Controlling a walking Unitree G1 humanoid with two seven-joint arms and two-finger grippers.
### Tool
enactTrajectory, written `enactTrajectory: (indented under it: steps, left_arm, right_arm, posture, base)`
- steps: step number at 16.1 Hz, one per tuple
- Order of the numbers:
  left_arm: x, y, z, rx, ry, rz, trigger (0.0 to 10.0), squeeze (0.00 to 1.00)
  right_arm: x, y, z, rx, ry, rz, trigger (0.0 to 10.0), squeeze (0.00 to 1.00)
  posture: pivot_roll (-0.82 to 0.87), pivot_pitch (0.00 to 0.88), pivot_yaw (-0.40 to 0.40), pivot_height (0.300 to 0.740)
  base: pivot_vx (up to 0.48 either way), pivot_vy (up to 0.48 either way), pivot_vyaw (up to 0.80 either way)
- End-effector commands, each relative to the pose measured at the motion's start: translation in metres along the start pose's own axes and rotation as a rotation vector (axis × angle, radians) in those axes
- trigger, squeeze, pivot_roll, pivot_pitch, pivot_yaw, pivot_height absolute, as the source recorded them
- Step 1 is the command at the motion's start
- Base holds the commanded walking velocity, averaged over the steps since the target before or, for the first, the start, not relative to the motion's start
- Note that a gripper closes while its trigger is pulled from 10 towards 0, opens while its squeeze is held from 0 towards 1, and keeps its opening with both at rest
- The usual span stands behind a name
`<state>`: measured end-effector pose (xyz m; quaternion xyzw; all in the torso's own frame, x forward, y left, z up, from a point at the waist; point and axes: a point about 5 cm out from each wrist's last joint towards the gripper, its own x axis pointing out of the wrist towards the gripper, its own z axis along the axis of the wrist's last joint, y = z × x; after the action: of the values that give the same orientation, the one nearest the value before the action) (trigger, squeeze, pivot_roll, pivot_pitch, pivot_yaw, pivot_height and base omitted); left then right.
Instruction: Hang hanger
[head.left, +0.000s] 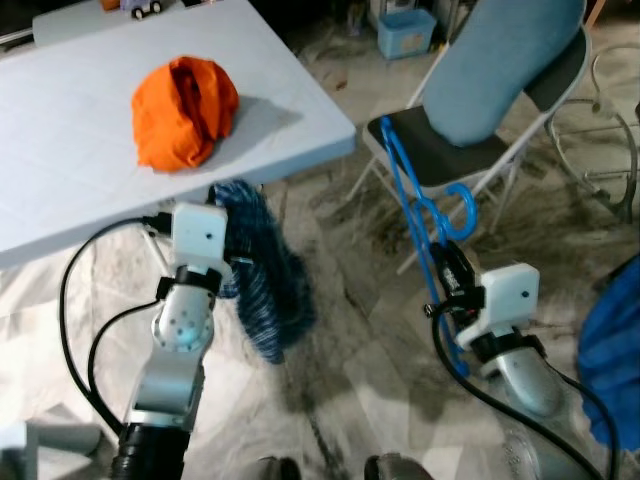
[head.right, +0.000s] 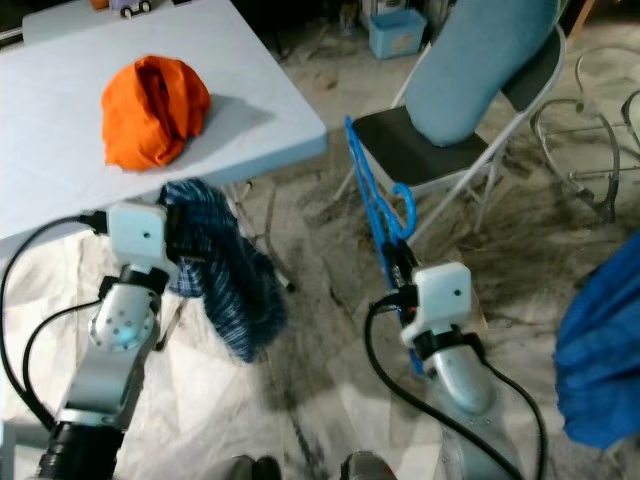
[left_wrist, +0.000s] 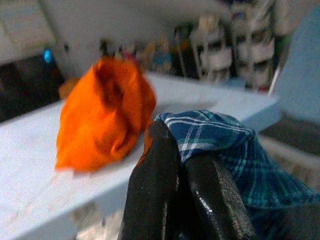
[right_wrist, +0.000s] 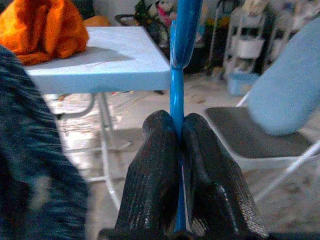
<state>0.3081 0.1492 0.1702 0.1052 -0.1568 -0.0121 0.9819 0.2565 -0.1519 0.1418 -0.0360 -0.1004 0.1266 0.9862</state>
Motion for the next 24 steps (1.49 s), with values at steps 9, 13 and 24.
enactTrajectory:
  steps: [9,13,24]
  left_arm:
    - [-0.017,0.0,-0.038,0.023,0.198,-0.011,10.0,0.0]
    - [-0.017,-0.003,-0.041,0.037,0.21,-0.017,10.0,0.0]
    - [-0.041,0.001,-0.072,0.033,0.307,-0.032,10.0,0.0]
  right_arm:
    - [-0.003,0.013,-0.009,0.049,0.054,0.035,10.0,0.0]
    - [-0.003,0.013,-0.008,0.06,0.052,0.028,10.0,0.0]
    - [0.003,0.013,-0.012,0.015,0.057,0.04,10.0,0.0]
  posture:
    - [-0.11,0.2,0.074,0.74]
    - [-0.11,0.205,0.088,0.74]
    - [-0.07,0.184,0.035,0.74]
  base:
    - [0.0,0.297,0.0]
    - [0.0,0.48,0.0]
    - [0.0,0.262,0.0]
